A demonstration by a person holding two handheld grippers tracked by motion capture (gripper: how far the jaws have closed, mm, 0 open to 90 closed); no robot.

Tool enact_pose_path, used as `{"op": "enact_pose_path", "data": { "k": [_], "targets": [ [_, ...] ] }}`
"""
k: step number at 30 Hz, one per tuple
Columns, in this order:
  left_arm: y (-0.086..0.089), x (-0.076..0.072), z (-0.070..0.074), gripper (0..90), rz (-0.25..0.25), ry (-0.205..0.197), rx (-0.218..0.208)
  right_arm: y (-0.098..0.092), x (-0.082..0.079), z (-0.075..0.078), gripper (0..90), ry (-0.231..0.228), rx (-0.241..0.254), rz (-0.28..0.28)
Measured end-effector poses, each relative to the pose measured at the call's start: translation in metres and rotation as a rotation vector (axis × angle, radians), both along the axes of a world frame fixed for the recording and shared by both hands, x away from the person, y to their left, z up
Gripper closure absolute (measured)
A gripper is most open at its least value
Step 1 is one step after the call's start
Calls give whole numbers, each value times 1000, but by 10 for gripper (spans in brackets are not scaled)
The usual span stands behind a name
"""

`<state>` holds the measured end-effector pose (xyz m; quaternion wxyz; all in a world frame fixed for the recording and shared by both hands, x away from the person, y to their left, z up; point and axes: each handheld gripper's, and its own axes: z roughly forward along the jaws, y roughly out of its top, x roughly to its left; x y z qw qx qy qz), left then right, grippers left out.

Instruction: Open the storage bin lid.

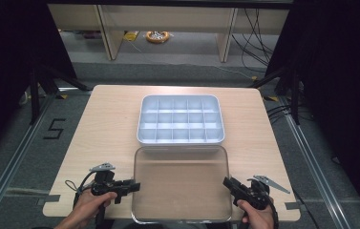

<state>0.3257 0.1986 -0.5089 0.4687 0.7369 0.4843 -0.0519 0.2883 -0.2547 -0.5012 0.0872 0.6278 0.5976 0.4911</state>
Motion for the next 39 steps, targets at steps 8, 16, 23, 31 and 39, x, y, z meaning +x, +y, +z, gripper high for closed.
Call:
{"op": "enact_pose_path", "data": {
  "k": [8,16,23,31,39],
  "targets": [
    [-2,3,-3,569,-2,14,28,2,4,-6,649,50,28,10],
    [-4,5,-6,540,-6,3,100,4,6,-8,639,87,22,2],
    [-5,6,-7,551,-6,-14,119,11,8,-6,595,164,22,-30],
    [-1,8,-2,514,24,-55,134,4,13,-6,545,16,-136,28],
    [7,10,1,456,78,-80,111,3,15,-6,544,-10,-127,30]
  ]
}}
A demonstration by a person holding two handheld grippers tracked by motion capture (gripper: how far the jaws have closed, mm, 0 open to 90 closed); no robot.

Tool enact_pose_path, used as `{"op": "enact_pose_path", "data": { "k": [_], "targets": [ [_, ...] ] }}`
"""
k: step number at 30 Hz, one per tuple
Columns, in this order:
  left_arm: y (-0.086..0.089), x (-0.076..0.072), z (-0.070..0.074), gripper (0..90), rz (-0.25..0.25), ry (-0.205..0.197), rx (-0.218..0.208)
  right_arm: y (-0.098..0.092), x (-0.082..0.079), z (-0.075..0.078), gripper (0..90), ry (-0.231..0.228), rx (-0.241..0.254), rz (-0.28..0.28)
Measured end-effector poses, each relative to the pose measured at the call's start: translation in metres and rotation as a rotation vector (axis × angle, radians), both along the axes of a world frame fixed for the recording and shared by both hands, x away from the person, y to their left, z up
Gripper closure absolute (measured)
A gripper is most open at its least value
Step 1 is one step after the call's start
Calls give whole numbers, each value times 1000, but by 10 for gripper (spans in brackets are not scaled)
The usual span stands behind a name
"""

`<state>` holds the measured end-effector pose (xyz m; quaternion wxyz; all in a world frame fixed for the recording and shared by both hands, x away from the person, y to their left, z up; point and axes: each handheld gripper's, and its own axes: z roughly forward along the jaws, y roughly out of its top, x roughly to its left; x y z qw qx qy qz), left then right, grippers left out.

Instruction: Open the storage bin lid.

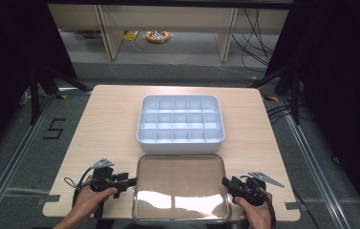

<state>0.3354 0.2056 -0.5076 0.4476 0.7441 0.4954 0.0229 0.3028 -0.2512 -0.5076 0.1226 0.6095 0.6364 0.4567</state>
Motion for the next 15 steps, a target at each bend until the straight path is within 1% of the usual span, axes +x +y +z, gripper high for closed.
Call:
{"op": "enact_pose_path", "data": {
  "k": [1,2,4,5,6,7,8,9,10,11,12,14,15],
  "targets": [
    [0,0,0,447,4,-2,-5,-1,-1,1,540,4,-8,4],
    [0,0,1,434,5,-1,-6,-1,-1,2,532,1,8,10],
    [0,0,1,411,-6,-7,-23,-1,-1,4,512,-17,7,15],
    [0,0,1,400,-10,-8,-31,3,-2,7,496,-3,26,-13],
    [0,1,2,390,-22,-13,-32,-1,-1,7,477,-44,-11,14],
    [1,1,2,377,-33,-17,-29,-1,-1,9,457,-45,-21,7],
    [0,1,2,370,-28,-20,-31,2,-3,11,441,-30,-3,-19],
    [0,1,2,364,-27,-24,-32,-2,-1,10,426,-73,-31,1],
    [0,1,3,357,-41,-28,-27,-2,-1,10,409,-80,-26,-5],
    [0,1,3,351,-41,-29,-29,-1,0,11,394,-86,-17,-9],
    [0,1,3,343,-42,-30,-29,-1,0,10,386,-102,-36,-20],
    [0,1,3,325,-40,-37,-41,-1,-1,11,359,-102,-31,-21],
    [1,1,4,318,-50,-40,-34,2,-2,12,353,-81,-1,-36]
  ]
}}
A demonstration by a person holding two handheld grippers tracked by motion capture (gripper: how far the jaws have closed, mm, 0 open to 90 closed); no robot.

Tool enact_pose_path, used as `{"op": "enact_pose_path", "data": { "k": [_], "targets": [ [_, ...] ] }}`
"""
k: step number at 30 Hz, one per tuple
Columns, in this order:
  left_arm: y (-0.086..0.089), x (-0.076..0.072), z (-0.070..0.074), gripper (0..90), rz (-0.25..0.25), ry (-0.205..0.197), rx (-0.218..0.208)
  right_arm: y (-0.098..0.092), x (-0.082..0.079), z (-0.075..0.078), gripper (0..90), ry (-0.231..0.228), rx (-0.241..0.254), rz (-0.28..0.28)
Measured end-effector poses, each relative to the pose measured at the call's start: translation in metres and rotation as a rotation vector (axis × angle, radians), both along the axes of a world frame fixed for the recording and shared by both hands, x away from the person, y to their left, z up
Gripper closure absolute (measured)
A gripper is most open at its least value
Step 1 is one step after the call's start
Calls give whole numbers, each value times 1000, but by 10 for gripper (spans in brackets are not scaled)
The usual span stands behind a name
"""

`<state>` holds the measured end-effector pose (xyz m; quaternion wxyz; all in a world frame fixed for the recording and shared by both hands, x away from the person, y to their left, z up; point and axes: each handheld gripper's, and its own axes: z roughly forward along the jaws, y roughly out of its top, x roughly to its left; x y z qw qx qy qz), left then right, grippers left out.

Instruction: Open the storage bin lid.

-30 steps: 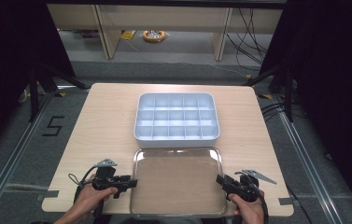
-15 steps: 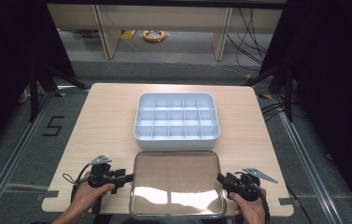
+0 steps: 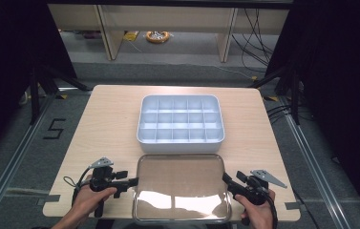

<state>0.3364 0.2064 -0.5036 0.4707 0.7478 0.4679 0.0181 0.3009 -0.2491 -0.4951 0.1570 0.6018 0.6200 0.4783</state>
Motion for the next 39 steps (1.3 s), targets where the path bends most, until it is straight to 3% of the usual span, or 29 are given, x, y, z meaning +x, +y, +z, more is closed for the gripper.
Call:
{"op": "enact_pose_path", "data": {
  "k": [1,2,5,8,11,12,13,15,16,17,20,21,22,23,24,26,30,33,34,39],
  "targets": [
    [0,0,1,309,-1,-8,1,1,-1,1,347,8,16,-2],
    [0,0,1,302,1,-17,-3,-1,0,1,338,-24,-18,21],
    [0,0,2,281,2,-34,-8,-1,0,2,313,-55,-36,24],
    [-1,0,3,256,-19,-54,-5,3,-3,5,293,-30,-8,19],
    [-1,-1,4,237,-22,-69,-18,1,-1,5,281,-76,-43,49],
    [-2,-1,4,231,-22,-79,-24,5,-4,7,277,-53,-13,37],
    [0,-1,5,225,-34,-83,-15,3,-3,6,275,-88,-46,56],
    [0,-2,5,217,-32,-83,-32,3,-3,7,268,-101,-56,69],
    [0,-2,5,210,-24,-73,-35,7,-6,8,266,-78,-18,47],
    [0,-3,5,204,-22,-74,-39,6,-5,8,261,-98,-37,66],
    [-1,-5,6,193,-37,-81,-51,5,-6,9,245,-99,-49,81],
    [-2,-6,6,190,-41,-83,-57,8,-9,11,241,-60,-25,72],
    [-2,-7,6,185,-42,-82,-51,7,-7,9,236,-104,-49,96],
    [-2,-8,6,183,-42,-96,-59,11,-10,10,230,-74,-28,71],
    [-2,-9,6,182,-48,-106,-44,8,-8,9,224,-100,-68,96],
    [-1,-11,7,175,-55,-124,-28,10,-9,9,210,-97,-63,97],
    [1,-15,8,149,-44,-117,-38,13,-14,10,180,-92,-68,110],
    [4,-18,9,149,-71,-123,-30,15,-17,9,170,-100,-80,123],
    [3,-20,8,149,-67,-128,-44,16,-20,10,170,-85,-66,113],
    [4,-26,10,150,-78,-134,-27,16,-27,9,169,-101,-78,127]
  ]
}}
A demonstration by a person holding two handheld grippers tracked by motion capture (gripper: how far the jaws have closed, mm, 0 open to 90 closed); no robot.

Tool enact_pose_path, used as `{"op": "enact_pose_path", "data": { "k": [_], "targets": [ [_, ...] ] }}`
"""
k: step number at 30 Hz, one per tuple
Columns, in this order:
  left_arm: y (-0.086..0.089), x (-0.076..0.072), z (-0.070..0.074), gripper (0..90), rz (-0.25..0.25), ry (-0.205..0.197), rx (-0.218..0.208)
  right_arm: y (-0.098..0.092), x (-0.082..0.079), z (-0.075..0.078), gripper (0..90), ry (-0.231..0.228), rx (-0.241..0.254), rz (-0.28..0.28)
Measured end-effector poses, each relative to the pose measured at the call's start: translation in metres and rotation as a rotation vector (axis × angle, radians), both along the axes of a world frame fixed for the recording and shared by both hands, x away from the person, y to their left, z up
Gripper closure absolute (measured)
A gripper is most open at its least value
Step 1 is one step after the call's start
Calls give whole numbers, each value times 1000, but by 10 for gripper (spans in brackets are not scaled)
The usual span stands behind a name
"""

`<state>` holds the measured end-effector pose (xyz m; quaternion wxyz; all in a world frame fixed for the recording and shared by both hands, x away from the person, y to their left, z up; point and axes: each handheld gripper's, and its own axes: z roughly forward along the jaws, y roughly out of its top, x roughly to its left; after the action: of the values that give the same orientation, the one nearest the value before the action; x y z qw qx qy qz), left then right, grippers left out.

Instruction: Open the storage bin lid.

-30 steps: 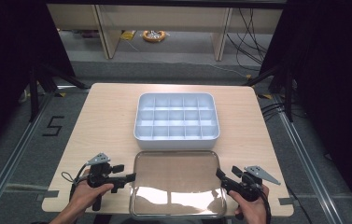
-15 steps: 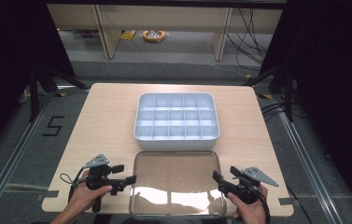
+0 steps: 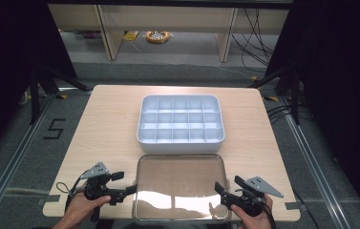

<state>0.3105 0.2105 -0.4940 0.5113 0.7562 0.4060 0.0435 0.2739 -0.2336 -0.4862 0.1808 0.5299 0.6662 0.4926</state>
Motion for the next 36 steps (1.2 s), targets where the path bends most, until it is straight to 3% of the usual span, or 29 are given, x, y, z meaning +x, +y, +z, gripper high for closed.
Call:
{"op": "enact_pose_path", "data": {
  "k": [1,2,3,5,6,7,10,11,12,13,16,17,20,23,25,26,27,29,36],
  "targets": [
    [0,-2,0,150,2,-2,8,2,-3,1,169,23,11,-8],
    [-1,-2,0,150,6,-4,-15,0,-4,1,168,14,-9,8],
    [0,-3,0,150,3,-5,-2,2,-7,1,168,33,7,-8],
    [0,-5,0,150,5,-9,-3,1,-7,-1,169,1,-17,18],
    [0,-6,0,150,3,-12,5,1,-10,1,170,23,-28,21],
    [0,-8,0,150,9,-14,10,3,-10,-1,171,4,-10,31],
    [0,-9,0,150,-1,-31,15,3,-14,1,172,15,-45,32],
    [0,-10,0,150,-5,-37,18,3,-16,0,172,27,-41,39],
    [0,-11,0,150,-5,-40,24,6,-18,1,173,48,-1,34],
    [-1,-13,0,150,-13,-28,17,5,-17,-1,173,14,-26,45],
    [-1,-17,0,150,-13,-31,32,4,-21,0,174,30,-61,57],
    [-2,-18,0,150,-19,-31,32,3,-21,-2,174,10,-61,65],
    [-3,-22,0,150,-15,-31,28,7,-28,-1,174,62,-31,55],
    [-2,-24,0,150,-31,-41,32,5,-28,-4,172,20,-72,80],
    [-2,-27,0,150,-27,-37,29,6,-33,-2,171,52,-73,80],
    [-2,-28,0,150,-35,-38,27,7,-34,-3,170,43,-55,81],
    [-2,-29,0,150,-32,-41,27,6,-32,-5,170,28,-83,94],
    [-2,-31,1,150,-38,-40,24,6,-34,-5,169,23,-75,98],
    [-2,-34,1,150,-16,-30,29,6,-34,-5,169,29,-80,94]
  ]
}}
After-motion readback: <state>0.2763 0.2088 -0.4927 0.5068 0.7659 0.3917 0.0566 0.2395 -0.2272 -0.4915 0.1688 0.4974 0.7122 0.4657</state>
